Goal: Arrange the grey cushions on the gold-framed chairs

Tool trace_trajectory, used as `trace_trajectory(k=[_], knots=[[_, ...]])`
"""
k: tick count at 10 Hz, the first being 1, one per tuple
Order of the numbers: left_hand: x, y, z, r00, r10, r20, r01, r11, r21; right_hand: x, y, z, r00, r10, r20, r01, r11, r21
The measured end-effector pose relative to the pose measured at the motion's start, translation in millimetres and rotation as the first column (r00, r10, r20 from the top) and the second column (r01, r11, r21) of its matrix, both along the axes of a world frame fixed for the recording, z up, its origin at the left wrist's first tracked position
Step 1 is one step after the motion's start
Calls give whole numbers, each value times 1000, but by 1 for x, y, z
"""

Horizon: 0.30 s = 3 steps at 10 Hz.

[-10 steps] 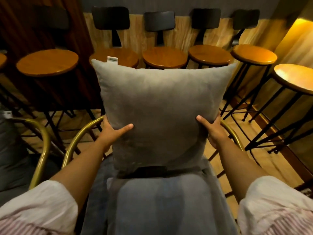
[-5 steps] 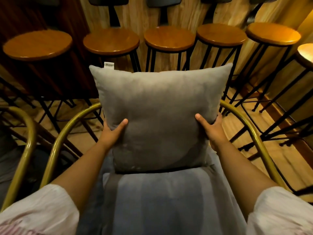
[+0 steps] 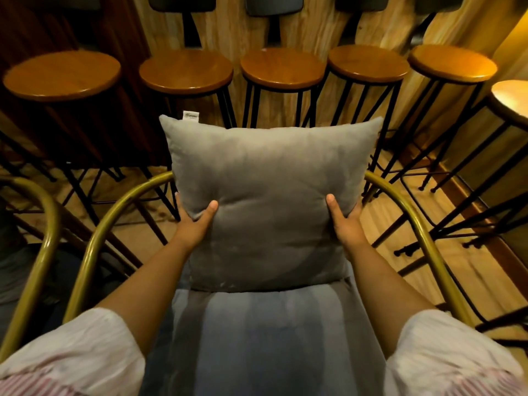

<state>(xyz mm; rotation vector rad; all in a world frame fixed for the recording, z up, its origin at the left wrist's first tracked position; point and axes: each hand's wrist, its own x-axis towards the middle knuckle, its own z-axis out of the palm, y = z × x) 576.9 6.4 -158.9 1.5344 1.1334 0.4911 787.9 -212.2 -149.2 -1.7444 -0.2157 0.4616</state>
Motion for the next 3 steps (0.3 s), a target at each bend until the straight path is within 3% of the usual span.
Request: trace_trajectory(k=[1, 2, 3], knots=[[-3, -18, 10, 1000, -16, 17, 15, 998, 59, -20, 2, 4, 992, 5, 125, -1, 999, -36], [-18, -27, 33, 989, -145, 24, 144, 989, 6, -44, 1, 22, 983, 67, 169, -30, 976, -214], [-49, -27, 47, 920, -387, -61, 385, 922, -49, -75, 3, 41, 978, 165, 126, -134, 966, -219]])
